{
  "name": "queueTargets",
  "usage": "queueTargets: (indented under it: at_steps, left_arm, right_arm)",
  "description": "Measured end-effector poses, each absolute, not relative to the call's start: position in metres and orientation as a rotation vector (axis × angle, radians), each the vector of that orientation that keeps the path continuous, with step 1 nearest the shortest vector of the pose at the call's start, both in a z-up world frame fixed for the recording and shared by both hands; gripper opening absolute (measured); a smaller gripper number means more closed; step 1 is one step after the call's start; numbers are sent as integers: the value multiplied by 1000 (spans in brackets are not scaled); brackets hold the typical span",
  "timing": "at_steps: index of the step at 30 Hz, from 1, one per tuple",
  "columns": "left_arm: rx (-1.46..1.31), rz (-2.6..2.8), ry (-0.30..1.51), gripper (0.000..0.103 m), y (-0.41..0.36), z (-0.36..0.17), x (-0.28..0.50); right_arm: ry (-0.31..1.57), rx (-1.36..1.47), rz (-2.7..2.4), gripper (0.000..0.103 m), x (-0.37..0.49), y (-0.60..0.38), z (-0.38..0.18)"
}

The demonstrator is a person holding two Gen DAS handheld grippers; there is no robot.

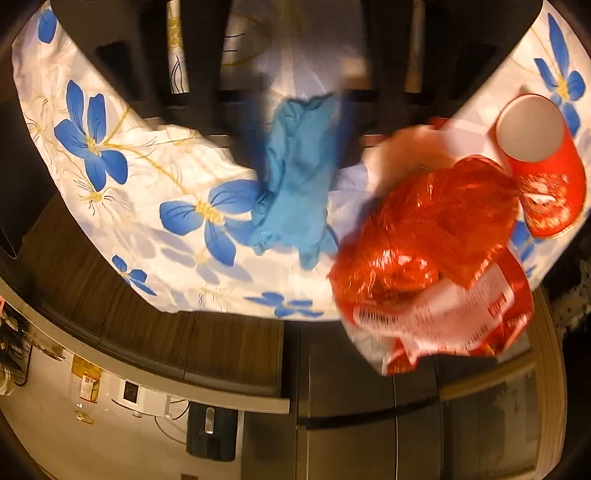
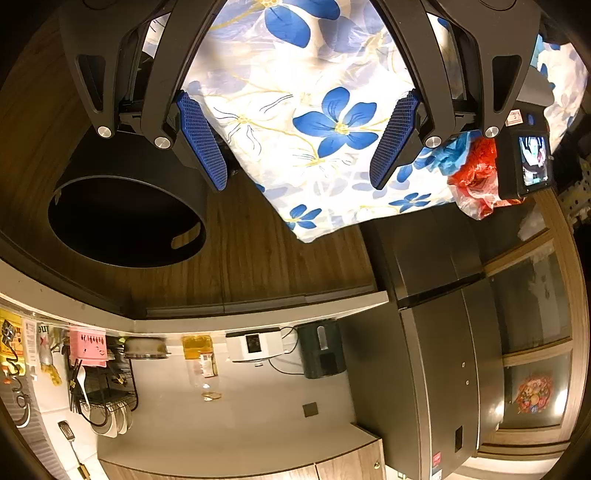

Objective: Collect trash
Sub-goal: 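Grasp the remaining blue glove with the left tool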

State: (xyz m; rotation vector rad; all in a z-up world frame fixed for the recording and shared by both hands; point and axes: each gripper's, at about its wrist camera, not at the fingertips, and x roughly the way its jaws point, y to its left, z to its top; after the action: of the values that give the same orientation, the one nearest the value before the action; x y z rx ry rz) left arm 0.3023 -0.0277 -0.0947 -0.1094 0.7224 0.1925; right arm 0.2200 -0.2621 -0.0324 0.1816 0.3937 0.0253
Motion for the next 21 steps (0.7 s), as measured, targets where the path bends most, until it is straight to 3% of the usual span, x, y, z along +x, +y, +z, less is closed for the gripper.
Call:
queueTargets:
  at_steps: [2, 5, 21]
  left_arm:
    - [-114, 178, 719, 13, -27, -95, 300]
    - [-111, 146, 707, 7, -30, -93, 294]
    - [-138, -4, 580, 4, -30, -58, 176]
  right_arm:
    - [395, 180, 25, 79, 219, -262, -33]
    - [392, 185, 27, 79, 218, -262, -32]
    - [400, 170, 82, 79, 197, -243, -32]
